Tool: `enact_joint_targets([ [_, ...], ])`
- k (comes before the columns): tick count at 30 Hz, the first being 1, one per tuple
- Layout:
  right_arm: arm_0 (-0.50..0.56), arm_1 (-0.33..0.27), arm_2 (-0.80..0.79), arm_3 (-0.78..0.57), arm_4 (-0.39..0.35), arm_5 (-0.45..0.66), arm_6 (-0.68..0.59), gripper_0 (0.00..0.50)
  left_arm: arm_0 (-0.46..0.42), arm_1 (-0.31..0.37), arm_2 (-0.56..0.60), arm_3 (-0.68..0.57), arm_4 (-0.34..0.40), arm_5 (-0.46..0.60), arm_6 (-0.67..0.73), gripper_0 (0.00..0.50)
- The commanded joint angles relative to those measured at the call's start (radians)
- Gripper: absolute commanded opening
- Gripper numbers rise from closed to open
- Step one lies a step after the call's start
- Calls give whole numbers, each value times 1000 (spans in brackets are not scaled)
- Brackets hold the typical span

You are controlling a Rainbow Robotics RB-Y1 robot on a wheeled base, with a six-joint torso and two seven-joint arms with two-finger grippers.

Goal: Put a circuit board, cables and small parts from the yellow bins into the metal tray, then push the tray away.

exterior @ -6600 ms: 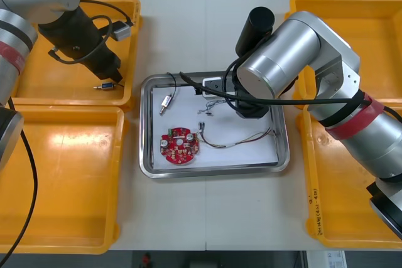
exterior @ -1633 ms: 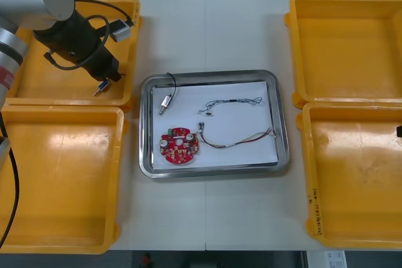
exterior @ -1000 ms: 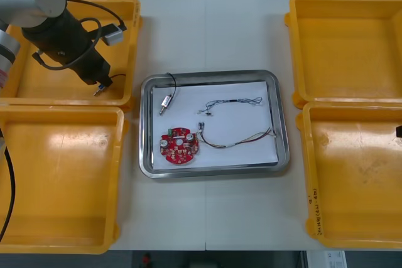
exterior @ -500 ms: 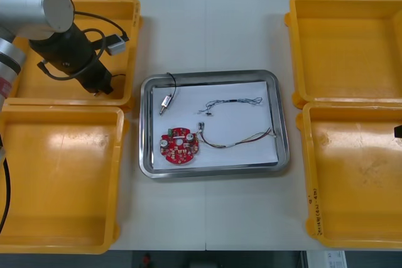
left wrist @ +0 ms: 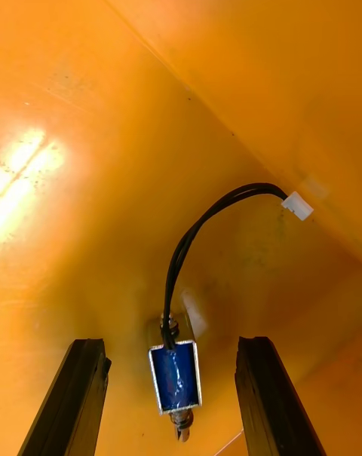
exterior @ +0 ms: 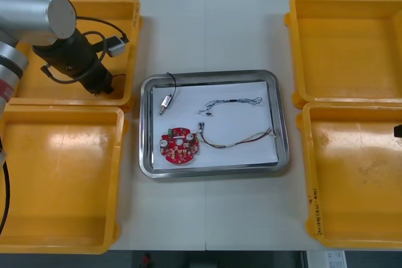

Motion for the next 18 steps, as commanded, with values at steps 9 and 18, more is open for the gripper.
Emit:
enact_joint_targets([
  [9,18,-38,-23,-9,-7,2,-50,500,3,41,-21,31,10,-30,59,0],
  [18,16,-38,-20,-9,-9,2,-56,500,3,45,-20,30,11,-30,61,0],
])
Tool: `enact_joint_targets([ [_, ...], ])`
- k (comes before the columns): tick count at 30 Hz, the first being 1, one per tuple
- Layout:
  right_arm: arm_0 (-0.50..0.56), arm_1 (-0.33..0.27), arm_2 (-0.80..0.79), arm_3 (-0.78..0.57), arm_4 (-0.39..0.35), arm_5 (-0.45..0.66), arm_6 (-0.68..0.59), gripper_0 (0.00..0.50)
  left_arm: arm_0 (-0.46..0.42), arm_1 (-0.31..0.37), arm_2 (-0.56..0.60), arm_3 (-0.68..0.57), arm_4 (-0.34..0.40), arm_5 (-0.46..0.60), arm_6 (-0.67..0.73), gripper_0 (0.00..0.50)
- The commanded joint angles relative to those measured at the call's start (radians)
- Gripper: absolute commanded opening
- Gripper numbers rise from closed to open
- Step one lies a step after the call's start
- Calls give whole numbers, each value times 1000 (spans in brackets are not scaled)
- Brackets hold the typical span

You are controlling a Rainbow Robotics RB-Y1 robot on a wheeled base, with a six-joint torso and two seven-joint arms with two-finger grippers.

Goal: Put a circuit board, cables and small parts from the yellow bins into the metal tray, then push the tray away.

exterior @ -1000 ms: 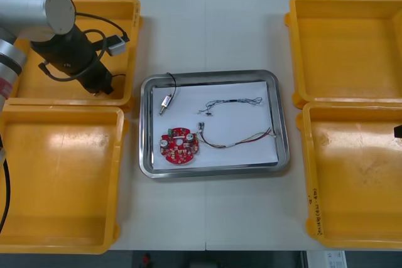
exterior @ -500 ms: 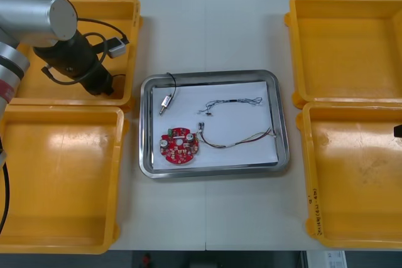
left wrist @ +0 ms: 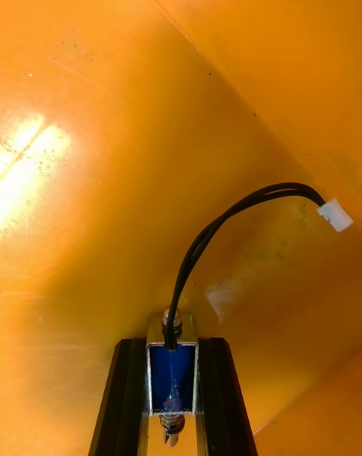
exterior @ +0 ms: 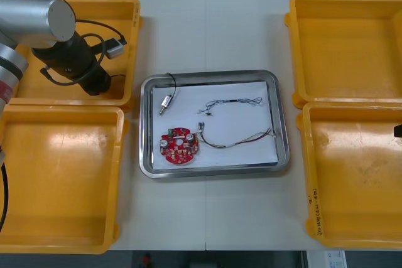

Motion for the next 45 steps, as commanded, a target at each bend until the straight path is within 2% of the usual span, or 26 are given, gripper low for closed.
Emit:
enact_joint_targets([
  [1,17,-37,-20,-11,-9,2,-36,500,3,41,-6,2,8,-10,59,0],
  [10,17,-37,-16,-18,-12,2,-44,500,3,43,59,-56,-5,34,63,0],
  [26,17,-37,-20,-29,-17,2,-61,500,-8,53,128,-249,-21,208,106,0],
  [37,17,-37,-22,-29,-1,2,-64,500,-46,21,102,-381,-13,347,295,0],
  [45,17,-37,-8,-38,9,2,-64,500,-71,-23,56,-443,-12,380,402,1],
])
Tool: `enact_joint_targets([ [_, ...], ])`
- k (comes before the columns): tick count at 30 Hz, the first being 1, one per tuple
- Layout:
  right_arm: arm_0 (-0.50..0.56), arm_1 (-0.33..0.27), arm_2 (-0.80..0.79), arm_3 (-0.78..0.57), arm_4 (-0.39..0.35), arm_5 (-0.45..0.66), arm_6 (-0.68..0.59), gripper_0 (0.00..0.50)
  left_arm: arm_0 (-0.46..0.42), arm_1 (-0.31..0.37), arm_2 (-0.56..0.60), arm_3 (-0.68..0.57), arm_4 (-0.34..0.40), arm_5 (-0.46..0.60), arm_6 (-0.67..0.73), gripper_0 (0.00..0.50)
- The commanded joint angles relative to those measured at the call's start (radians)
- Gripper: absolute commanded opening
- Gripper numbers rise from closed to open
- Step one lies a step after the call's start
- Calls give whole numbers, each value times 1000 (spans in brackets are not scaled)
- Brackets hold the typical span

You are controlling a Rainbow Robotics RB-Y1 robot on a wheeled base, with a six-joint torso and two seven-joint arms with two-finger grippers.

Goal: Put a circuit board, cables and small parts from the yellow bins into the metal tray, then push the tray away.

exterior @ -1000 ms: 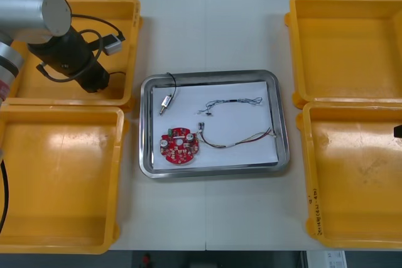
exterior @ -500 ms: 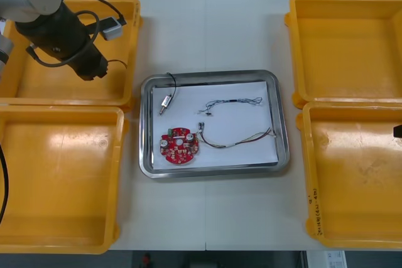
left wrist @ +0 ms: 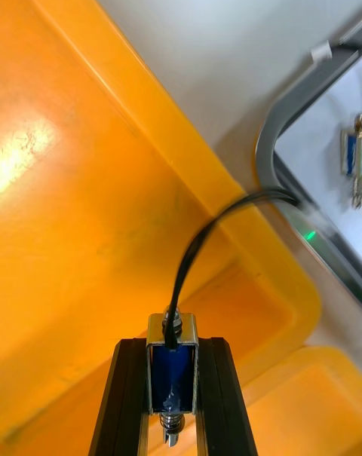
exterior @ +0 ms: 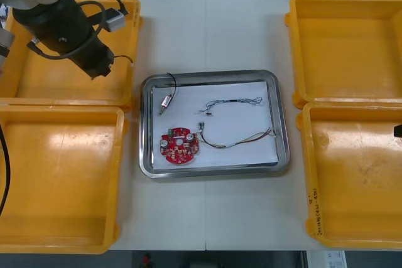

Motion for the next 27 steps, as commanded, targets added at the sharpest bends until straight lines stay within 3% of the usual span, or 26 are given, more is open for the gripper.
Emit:
enact_joint_targets([
  [1,14,-36,-7,-36,8,2,-32,500,-69,-31,-45,-54,1,13,50,0],
  [13,14,-36,-8,-41,8,2,-23,500,-98,-108,-79,-54,-1,21,97,0],
  [27,14,-36,-8,-49,5,2,-17,500,-145,-211,-215,-54,2,-7,323,2],
])
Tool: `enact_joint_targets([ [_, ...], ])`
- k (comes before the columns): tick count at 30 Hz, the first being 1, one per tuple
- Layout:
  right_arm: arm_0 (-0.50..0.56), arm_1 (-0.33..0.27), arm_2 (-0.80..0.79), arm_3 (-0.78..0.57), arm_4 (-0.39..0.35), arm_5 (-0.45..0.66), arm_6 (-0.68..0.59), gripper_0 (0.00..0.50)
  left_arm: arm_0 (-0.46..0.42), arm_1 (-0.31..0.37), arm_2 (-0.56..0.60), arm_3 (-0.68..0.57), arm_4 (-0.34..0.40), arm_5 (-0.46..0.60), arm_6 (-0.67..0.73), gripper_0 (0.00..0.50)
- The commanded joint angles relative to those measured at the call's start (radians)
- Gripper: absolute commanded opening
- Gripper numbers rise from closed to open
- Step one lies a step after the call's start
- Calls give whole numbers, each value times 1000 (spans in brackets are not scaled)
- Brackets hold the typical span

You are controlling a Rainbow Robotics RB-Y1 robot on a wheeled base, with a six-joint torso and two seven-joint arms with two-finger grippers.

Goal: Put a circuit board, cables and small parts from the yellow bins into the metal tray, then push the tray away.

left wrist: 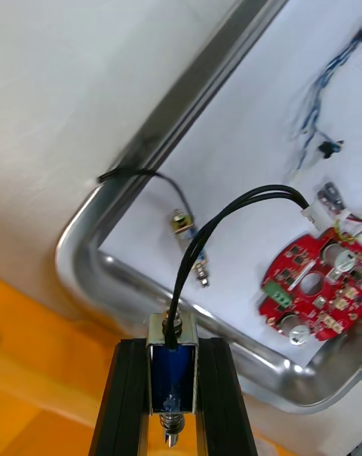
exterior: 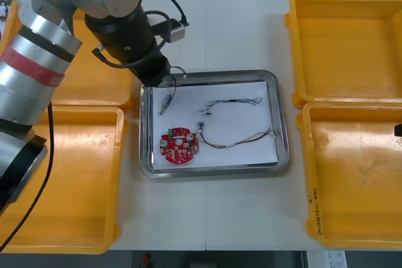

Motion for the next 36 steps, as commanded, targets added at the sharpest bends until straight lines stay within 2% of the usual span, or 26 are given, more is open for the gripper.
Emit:
enact_joint_targets([
  [1,13,-36,-10,-36,4,2,-17,500,-66,-54,-67,-34,2,-31,256,0],
  [8,13,-36,-4,-36,1,2,-21,500,-68,-75,-185,-32,0,-118,355,1],
  [14,16,-36,-5,-36,2,2,-21,500,-66,-75,-257,1,-9,-184,388,0],
  [30,27,-36,-8,-36,1,2,-18,500,-66,-75,-337,179,-4,-359,375,1],
  [36,27,-36,-8,-36,1,2,-23,500,-66,-74,-358,195,2,-373,380,1],
])
